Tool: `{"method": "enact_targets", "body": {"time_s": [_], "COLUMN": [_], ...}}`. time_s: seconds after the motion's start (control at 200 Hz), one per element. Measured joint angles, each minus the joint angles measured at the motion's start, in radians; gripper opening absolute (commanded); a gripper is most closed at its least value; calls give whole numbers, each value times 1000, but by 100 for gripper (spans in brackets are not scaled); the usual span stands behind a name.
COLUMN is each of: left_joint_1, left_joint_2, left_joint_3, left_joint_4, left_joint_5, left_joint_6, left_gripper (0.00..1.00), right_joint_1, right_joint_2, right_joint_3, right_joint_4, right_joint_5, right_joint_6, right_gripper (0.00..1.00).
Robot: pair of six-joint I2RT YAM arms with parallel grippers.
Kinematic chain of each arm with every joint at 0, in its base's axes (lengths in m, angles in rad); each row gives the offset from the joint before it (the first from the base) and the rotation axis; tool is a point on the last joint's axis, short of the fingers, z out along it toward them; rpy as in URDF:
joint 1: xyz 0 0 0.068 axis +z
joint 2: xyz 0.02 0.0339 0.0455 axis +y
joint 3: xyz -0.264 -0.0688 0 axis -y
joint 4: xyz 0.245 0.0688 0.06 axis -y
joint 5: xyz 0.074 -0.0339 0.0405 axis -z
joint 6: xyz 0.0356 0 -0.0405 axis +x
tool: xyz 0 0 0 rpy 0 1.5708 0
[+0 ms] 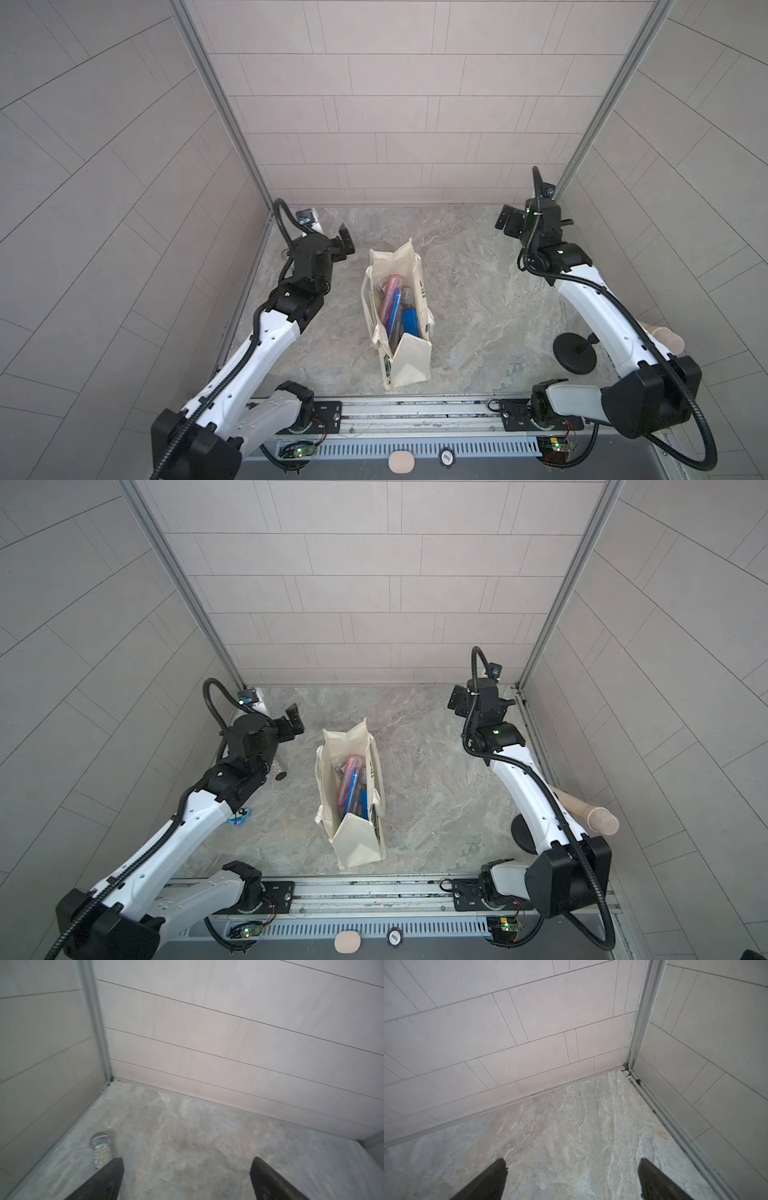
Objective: Take out the compass set from the canvas bag
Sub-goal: Adjust the canvas bag at the center of the board.
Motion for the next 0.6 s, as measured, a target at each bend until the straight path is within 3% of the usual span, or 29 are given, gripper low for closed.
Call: {"method": "enact_targets", "body": {"time_s": [0.105, 0.315, 0.46, 0.601], "left_joint_1": [-121, -131, -135, -135], "left_joint_2": [7, -108, -280, -370], "left_joint_3": [104, 125, 110, 89], "left_joint_4": [-182, -476, -537, -529], "left_joint_5": [63, 180, 248, 360], "left_joint_6": [-63, -219, -317, -393], "left_gripper": [100, 100, 100, 100], "right_joint_1": [35, 352, 559, 658], "right_joint_2": [-54, -196, -215, -172], "right_joint_3": [11, -55, -20, 68], "right_joint_4": [-143, -335, -435, -506], "right_joint_5": [-95, -234, -243, -250], "right_joint_6": [61, 122, 133, 130], "right_gripper": [100, 100, 100, 100]}}
